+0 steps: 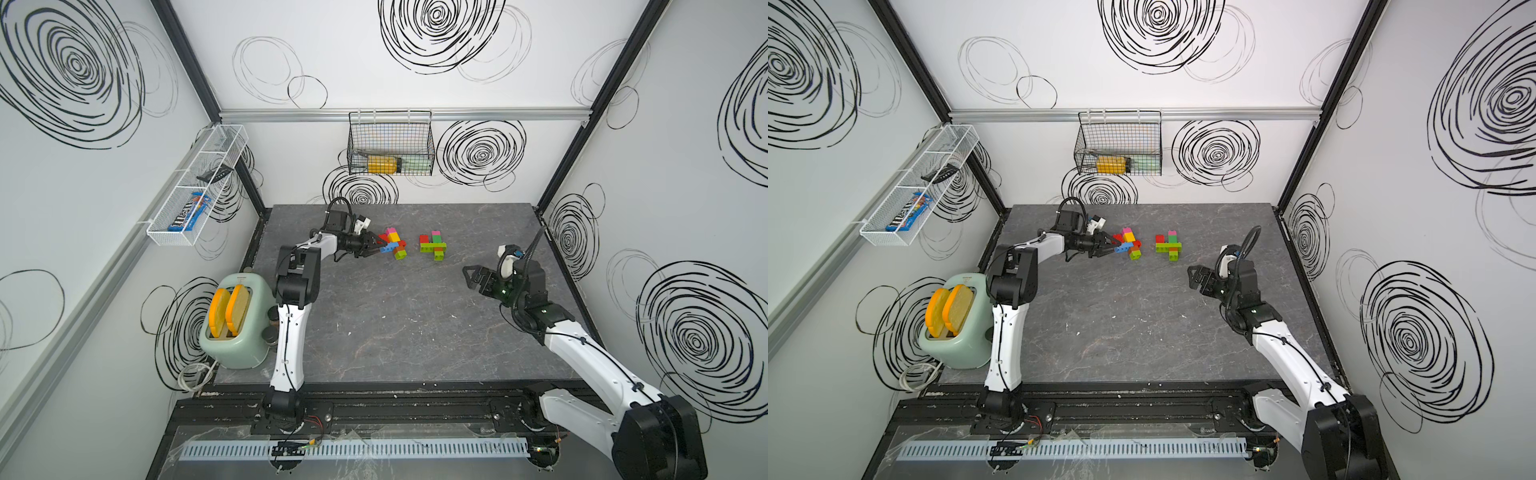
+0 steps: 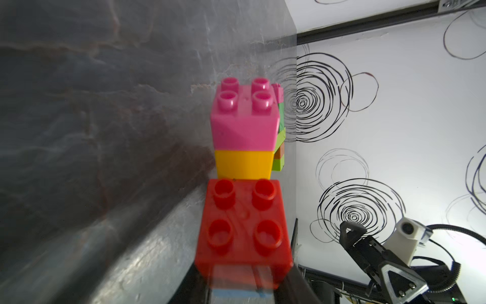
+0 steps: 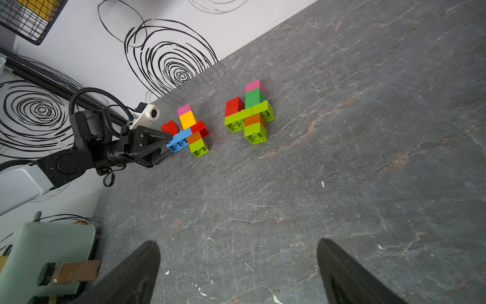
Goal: Assemble the number 4 with lego
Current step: Place the lego brick at the center of the board.
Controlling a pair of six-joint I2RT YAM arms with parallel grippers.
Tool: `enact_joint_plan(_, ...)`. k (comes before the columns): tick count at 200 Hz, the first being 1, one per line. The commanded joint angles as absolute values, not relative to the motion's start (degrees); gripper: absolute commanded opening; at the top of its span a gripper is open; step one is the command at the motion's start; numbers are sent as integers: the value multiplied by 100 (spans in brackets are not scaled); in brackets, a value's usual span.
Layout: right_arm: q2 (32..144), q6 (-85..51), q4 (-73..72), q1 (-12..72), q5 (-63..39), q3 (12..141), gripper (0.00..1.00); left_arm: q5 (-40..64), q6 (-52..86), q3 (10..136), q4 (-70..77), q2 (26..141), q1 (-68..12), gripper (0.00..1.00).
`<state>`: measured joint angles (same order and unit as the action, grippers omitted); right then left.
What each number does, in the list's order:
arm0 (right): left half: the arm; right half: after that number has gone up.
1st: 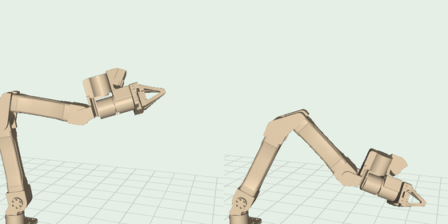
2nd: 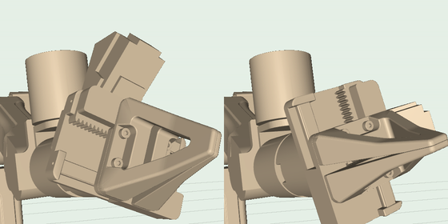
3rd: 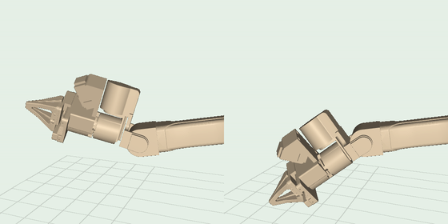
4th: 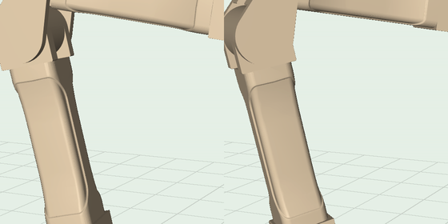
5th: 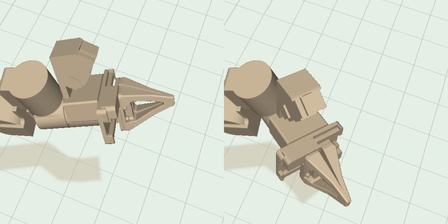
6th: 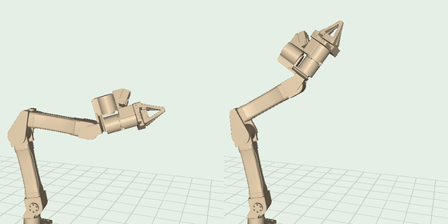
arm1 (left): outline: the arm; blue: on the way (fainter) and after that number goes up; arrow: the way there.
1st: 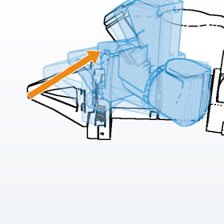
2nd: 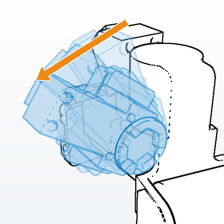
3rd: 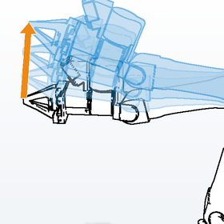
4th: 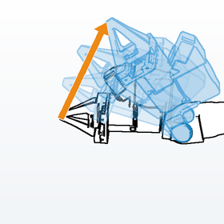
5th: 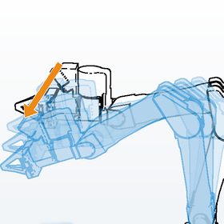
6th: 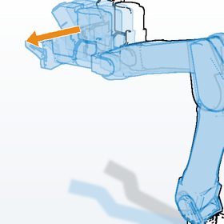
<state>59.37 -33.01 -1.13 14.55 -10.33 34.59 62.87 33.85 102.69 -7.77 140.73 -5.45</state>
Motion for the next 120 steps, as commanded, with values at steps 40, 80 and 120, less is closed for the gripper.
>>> enact_joint_plan(40, 5889, -3489, -374, 1432, -796, 3306, 97, 6666, 4840, 9711, 1164, 14116, -301, 44)
enact_joint_plan(80, 5930, -3455, -334, 1433, -748, 3362, 97, 6481, 4847, 9655, 1206, 14059, -240, 50)
enact_joint_plan(120, 6031, -3420, -294, 1433, -771, 3454, 97, 5694, 4262, 9882, 381, 13948, -215, 52)
